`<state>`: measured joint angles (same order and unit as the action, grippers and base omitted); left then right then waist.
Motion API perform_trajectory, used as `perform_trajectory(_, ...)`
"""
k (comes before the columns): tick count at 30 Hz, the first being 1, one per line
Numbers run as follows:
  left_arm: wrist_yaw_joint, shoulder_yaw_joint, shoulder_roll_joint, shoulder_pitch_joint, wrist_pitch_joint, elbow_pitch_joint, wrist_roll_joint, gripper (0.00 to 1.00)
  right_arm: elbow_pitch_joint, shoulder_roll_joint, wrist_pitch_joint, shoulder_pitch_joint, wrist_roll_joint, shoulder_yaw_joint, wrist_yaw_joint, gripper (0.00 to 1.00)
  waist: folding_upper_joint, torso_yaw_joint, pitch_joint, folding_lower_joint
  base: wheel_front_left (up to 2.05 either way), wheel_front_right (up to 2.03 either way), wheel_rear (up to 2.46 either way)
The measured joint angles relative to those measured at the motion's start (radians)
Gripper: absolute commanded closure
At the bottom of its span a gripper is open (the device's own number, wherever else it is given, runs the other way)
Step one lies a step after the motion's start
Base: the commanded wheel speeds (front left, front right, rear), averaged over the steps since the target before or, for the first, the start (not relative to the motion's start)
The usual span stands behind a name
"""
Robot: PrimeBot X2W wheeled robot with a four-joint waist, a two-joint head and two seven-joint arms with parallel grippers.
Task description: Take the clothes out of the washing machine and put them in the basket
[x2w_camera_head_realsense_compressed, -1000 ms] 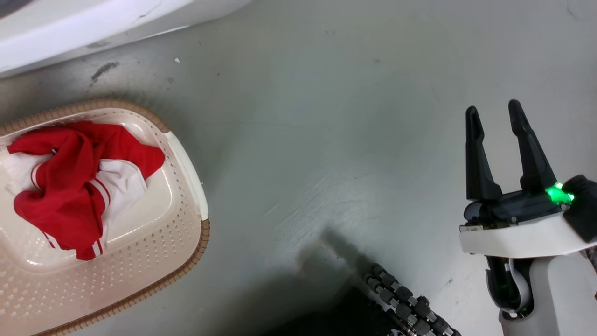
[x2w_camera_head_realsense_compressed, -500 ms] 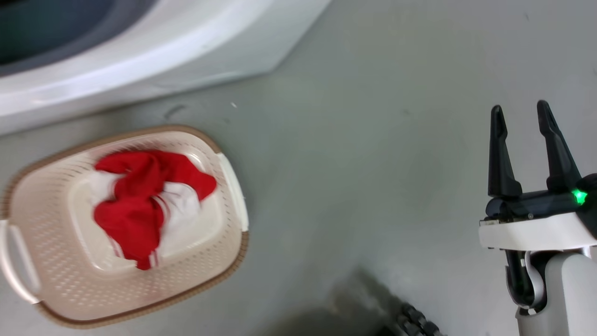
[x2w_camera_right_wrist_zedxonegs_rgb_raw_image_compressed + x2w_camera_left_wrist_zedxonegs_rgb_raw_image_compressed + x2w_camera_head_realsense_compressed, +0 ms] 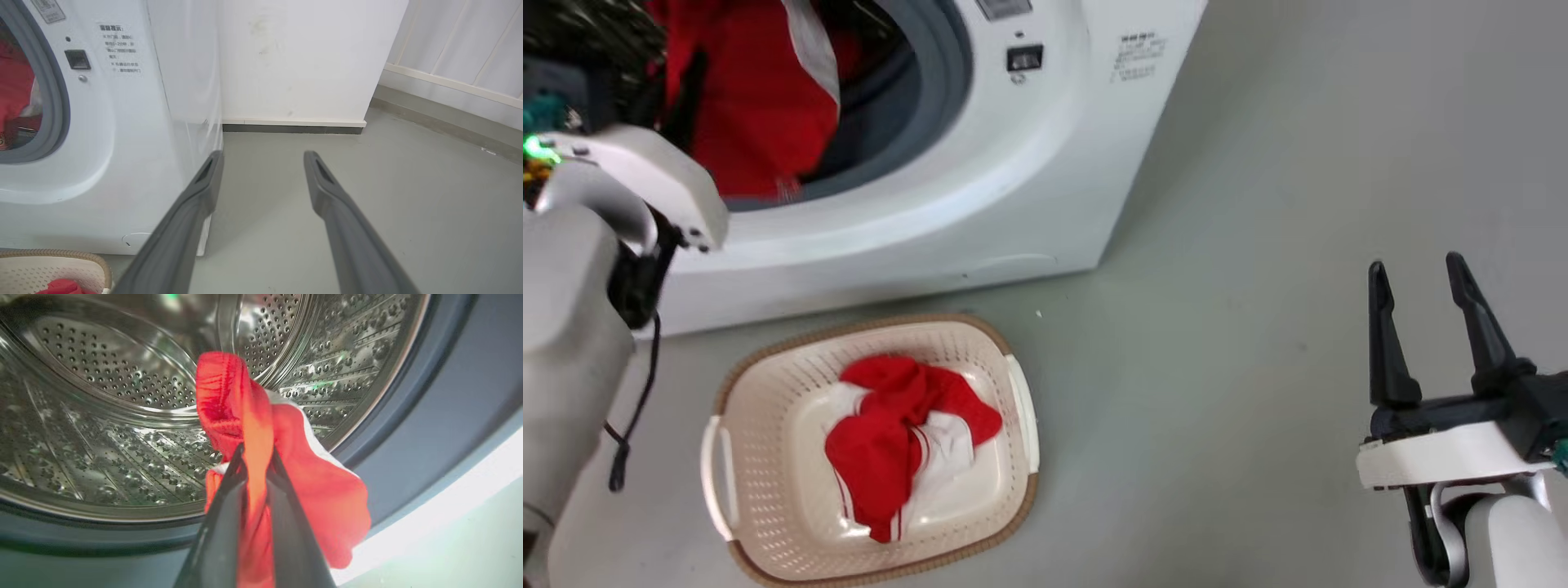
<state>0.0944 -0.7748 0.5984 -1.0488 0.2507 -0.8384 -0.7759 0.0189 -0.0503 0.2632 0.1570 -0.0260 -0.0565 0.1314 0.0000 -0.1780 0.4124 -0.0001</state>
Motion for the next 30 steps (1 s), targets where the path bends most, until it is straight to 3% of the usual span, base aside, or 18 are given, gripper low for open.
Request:
perform_trajectory(4,-0.046,0.041,0.01,0.092,0.009,0.108,0.022,1.0,0.012,0.0,0.0,-0.021,0.008,-0.007,0.0,0.0,0.0,0.025,-0.073,-0.0001,0.0,0.0,0.0)
perform_trajectory(14,-0.204,0.261,0.057,0.393,0.011,0.568,0.109,1.0,0.028,0.0,0.0,-0.064,0.019,-0.027,0.0,0.0,0.0,0.081,-0.211,-0.0001,0.0,0.0,0.0)
perform_trajectory(19,-0.258,0.292,0.093,0.542,0.012,0.729,0.112,1.0,0.034,0.0,0.0,-0.083,0.019,-0.03,0.0,0.0,0.0,0.097,-0.254,-0.0002,0.0,0.0,0.0)
perform_trajectory(25,-0.307,0.281,0.121,0.679,-0.027,0.838,0.086,1.0,0.032,0.0,0.0,-0.085,0.018,-0.031,0.0,0.0,0.0,0.11,-0.257,-0.0001,0.0,0.0,0.0)
perform_trajectory(30,-0.287,0.237,0.111,0.783,-0.083,0.811,0.019,1.0,0.03,0.0,0.0,-0.085,0.017,-0.022,0.0,0.0,0.0,0.114,-0.231,0.0,0.0,0.0,0.0)
